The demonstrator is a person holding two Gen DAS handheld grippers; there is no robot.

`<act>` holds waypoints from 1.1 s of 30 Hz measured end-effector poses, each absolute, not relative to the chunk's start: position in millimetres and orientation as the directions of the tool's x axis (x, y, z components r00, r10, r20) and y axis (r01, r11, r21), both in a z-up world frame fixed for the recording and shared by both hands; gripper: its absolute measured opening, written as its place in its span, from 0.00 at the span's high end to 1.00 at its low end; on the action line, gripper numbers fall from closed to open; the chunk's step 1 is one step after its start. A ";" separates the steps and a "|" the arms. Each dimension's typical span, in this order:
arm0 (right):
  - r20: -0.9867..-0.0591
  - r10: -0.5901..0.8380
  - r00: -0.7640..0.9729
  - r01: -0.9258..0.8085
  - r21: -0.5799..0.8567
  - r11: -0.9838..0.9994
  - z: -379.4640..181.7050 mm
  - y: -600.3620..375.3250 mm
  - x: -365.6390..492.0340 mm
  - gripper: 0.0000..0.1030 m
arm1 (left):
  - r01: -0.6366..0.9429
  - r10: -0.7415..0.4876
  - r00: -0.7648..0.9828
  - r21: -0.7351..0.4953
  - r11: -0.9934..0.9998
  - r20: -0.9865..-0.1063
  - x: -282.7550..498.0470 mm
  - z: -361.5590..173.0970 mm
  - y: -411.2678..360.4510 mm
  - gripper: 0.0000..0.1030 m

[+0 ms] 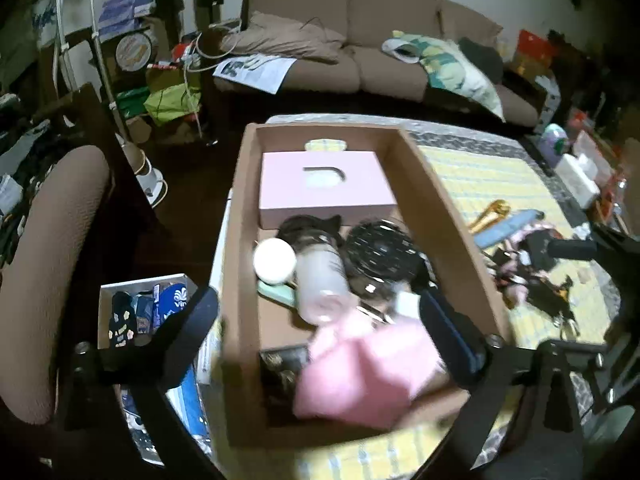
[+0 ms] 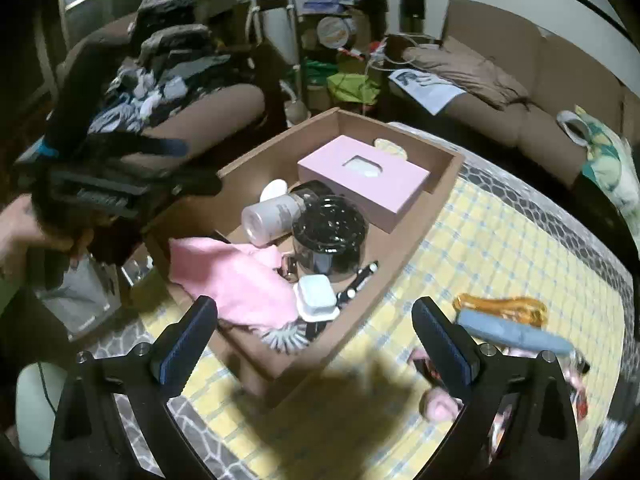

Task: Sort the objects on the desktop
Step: 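Lower the silver bottle into the box and open the right gripper, then withdraw both grippers from the box back over the bed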

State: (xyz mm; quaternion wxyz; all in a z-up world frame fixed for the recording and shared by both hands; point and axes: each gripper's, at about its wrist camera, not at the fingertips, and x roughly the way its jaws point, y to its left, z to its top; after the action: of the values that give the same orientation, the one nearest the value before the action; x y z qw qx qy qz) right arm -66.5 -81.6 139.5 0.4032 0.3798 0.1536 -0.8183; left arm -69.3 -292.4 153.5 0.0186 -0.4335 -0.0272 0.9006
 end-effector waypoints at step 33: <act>-0.693 -0.373 -0.617 0.293 0.238 -0.926 129.9 210.7 -2.2 0.00 | -0.279 0.306 -0.564 -0.172 -0.945 -0.767 20.2 118.3 -57.5 0.00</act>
State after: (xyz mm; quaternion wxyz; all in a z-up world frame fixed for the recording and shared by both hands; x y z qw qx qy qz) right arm -2.2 210.7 129.9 0.1855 0.3965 -0.0504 -0.8977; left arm 20.2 -57.5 118.3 0.1653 -0.4365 -0.0155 0.8843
